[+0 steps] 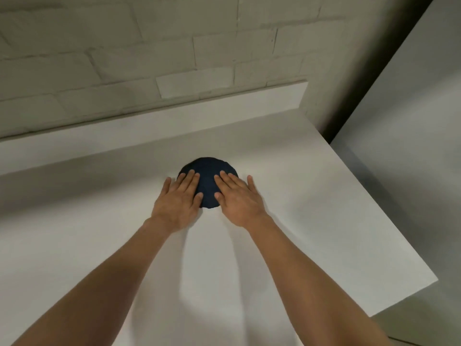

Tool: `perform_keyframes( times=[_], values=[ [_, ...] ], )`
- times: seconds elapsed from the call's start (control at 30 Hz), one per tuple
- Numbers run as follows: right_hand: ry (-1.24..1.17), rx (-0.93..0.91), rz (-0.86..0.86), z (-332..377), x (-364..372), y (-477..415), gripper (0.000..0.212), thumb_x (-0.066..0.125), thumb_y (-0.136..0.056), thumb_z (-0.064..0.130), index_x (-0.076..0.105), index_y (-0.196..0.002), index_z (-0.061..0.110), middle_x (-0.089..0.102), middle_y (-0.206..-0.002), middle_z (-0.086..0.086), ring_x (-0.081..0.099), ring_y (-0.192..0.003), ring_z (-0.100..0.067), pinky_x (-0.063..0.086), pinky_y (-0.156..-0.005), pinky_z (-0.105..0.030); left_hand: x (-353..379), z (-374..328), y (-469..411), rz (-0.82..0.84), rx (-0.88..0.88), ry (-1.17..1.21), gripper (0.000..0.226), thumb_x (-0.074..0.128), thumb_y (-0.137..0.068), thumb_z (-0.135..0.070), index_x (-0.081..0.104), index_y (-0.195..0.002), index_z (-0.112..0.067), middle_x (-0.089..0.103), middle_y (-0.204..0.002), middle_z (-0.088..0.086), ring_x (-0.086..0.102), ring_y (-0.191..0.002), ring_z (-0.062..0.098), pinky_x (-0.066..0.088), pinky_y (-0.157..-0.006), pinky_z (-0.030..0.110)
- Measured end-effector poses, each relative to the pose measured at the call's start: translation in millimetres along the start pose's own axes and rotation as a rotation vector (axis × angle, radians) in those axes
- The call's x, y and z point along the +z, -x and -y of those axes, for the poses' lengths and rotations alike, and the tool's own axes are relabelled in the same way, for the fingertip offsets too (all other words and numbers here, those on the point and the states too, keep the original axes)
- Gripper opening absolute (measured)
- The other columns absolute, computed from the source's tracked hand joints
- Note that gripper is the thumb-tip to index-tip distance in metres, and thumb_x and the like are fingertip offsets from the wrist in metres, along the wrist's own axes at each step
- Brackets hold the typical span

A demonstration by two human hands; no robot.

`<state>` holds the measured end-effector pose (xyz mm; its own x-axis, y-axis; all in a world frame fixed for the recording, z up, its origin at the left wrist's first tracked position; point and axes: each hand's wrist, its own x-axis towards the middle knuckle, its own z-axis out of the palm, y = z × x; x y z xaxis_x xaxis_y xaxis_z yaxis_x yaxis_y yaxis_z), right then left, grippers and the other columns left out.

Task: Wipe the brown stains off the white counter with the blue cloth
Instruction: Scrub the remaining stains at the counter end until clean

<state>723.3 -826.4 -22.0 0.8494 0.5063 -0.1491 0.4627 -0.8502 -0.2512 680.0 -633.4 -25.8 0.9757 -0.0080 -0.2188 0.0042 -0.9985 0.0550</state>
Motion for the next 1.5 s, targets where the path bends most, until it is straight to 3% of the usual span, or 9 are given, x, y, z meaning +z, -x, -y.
perform_keyframes(
  times=[0.17,0.3,0.43,0.63,0.7,0.83,1.0,1.27,1.5],
  values=[
    [-0.013,0.13,-0.035,-50,-9,17,0.055,0.018,-0.107,0.044,0.012,-0.16,0.027,0.009,-0.167,0.009,0.006,-0.152,-0.009,-0.005,-0.123,-0.051,-10,-53,-40,0.013,0.112,-0.015,0.062,0.017,-0.106,-0.043,0.003,-0.162,-0.019,0.002,-0.17,-0.001,0.003,-0.156,0.019,-0.001,-0.124,0.043],
    [-0.03,0.171,-0.095,-59,-1,56,0.054,0.02,-0.108,0.043,0.017,-0.159,0.027,0.014,-0.166,0.008,0.009,-0.152,-0.009,-0.003,-0.123,-0.052,0,-70,-19,-0.013,0.188,-0.024,0.061,0.013,-0.107,-0.044,0.003,-0.162,-0.021,0.003,-0.17,-0.002,0.003,-0.156,0.017,-0.002,-0.124,0.042],
    [-0.043,0.133,-0.109,-27,12,86,0.054,0.021,-0.108,0.042,0.019,-0.159,0.027,0.015,-0.166,0.008,0.01,-0.152,-0.011,-0.006,-0.122,-0.049,7,-52,30,-0.025,0.186,0.011,0.063,0.008,-0.105,-0.049,0.005,-0.162,-0.021,0.003,-0.169,-0.005,0.004,-0.156,0.014,-0.006,-0.124,0.041],
    [-0.038,-0.028,-0.11,45,39,115,0.053,0.021,-0.107,0.041,0.026,-0.157,0.024,0.021,-0.165,0.004,0.015,-0.152,-0.015,-0.006,-0.122,-0.049,28,0,125,-0.083,0.1,0.099,0.068,0.013,-0.103,-0.051,0.024,-0.159,-0.014,0.021,-0.165,0.0,0.024,-0.152,0.019,0.018,-0.124,0.048],
    [-0.032,-0.029,-0.099,51,45,124,0.054,0.018,-0.107,0.042,0.022,-0.158,0.025,0.017,-0.166,0.005,0.01,-0.153,-0.013,-0.008,-0.122,-0.047,32,9,133,-0.063,0.112,0.105,0.071,0.008,-0.101,-0.055,0.017,-0.16,-0.015,0.014,-0.166,-0.002,0.016,-0.154,0.017,0.013,-0.125,0.043],
    [-0.014,0.036,-0.113,40,44,135,0.054,0.018,-0.108,0.046,0.017,-0.159,0.028,0.013,-0.166,0.007,0.006,-0.153,-0.009,-0.014,-0.121,-0.045,29,-2,114,-0.063,0.187,0.047,0.075,-0.009,-0.095,-0.058,-0.004,-0.161,-0.021,-0.011,-0.165,-0.008,-0.006,-0.155,0.012,-0.01,-0.123,0.034],
    [-0.013,0.192,-0.165,6,38,164,0.054,0.021,-0.108,0.046,0.02,-0.159,0.028,0.016,-0.165,0.007,0.012,-0.152,-0.009,-0.005,-0.124,-0.046,27,-44,88,-0.049,0.337,0.046,0.065,0.008,-0.105,-0.053,-0.004,-0.162,-0.023,-0.012,-0.166,-0.008,-0.008,-0.155,0.013,-0.018,-0.12,0.032],
    [-0.053,0.372,-0.163,-73,22,201,0.055,0.021,-0.106,0.048,0.017,-0.159,0.031,0.011,-0.166,0.012,0.007,-0.152,-0.007,0.0,-0.123,-0.05,22,-140,46,0.002,0.476,0.033,0.063,0.011,-0.107,-0.05,-0.002,-0.162,-0.023,-0.006,-0.169,-0.005,-0.006,-0.155,0.014,-0.01,-0.124,0.038],
    [-0.097,0.326,-0.099,-122,-5,130,0.054,0.019,-0.106,0.049,0.013,-0.159,0.036,0.009,-0.166,0.013,0.005,-0.152,-0.009,-0.005,-0.121,-0.055,-5,-138,-28,0.022,0.47,-0.064,0.069,0.012,-0.103,-0.061,0.001,-0.162,-0.027,-0.002,-0.169,-0.009,0.0,-0.155,0.01,-0.007,-0.125,0.042]
  ],
)
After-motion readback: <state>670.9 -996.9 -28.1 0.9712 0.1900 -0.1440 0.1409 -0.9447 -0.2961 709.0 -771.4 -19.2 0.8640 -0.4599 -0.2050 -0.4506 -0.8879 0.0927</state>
